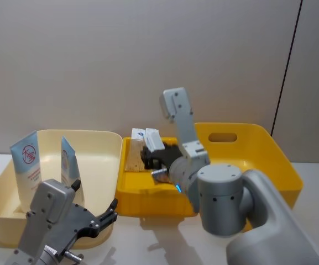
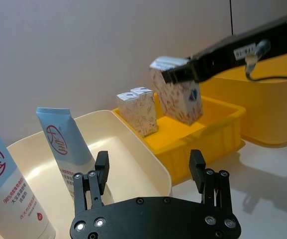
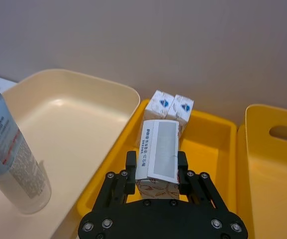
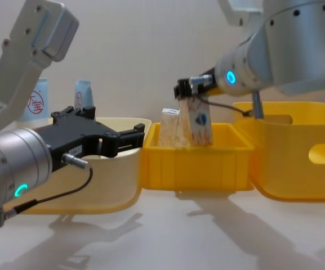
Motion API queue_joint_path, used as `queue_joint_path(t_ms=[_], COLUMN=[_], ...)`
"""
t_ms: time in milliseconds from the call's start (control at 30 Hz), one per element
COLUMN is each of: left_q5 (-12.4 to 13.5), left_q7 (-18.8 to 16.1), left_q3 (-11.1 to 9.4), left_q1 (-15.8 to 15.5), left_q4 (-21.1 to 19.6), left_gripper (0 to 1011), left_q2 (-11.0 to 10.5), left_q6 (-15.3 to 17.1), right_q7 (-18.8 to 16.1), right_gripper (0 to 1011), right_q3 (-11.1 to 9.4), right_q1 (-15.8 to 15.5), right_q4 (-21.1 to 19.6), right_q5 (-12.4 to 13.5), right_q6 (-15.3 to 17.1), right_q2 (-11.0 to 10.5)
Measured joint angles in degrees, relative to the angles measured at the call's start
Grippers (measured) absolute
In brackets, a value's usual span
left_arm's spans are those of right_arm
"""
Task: Bimanual collaborative sorting of washing and personal care products
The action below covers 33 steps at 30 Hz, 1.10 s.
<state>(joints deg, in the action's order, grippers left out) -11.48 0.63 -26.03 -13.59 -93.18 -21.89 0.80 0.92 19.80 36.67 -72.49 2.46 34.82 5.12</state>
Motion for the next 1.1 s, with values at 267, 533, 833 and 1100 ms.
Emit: queue_joint_path(t_ms=[267,533,833,1100], left_q5=[0.00,0.00,0.00,0.00], left_q7=[0.00,0.00,0.00,0.00], left_q3=[0.00,0.00,0.00,0.00], left_q1=[0.00,0.00,0.00,0.00], left_q4=[0.00,0.00,0.00,0.00], left_gripper=[1003,1003,1003,1003], left_q2=[0.00,0.00,0.00,0.00], left_q6=[0.00,0.00,0.00,0.00], right_q7=[-1.08,-1.40,-0.93,-0.88], right_gripper=[449,449,449,449], right_q3=[-0.10,-0.74,-2.61,-5.49], right_q1=[-0.19,-0.38,-3.28,-7.70], right_q4=[-4.75,-11.05,-17.84,-22.34], right_q5=[-0.66,-2.29,-3.61,-3.62], right_q6=[-2.08,-2.52,1.18,5.33], right_q2=[-1.45,-3.88,-6.72,-8.60])
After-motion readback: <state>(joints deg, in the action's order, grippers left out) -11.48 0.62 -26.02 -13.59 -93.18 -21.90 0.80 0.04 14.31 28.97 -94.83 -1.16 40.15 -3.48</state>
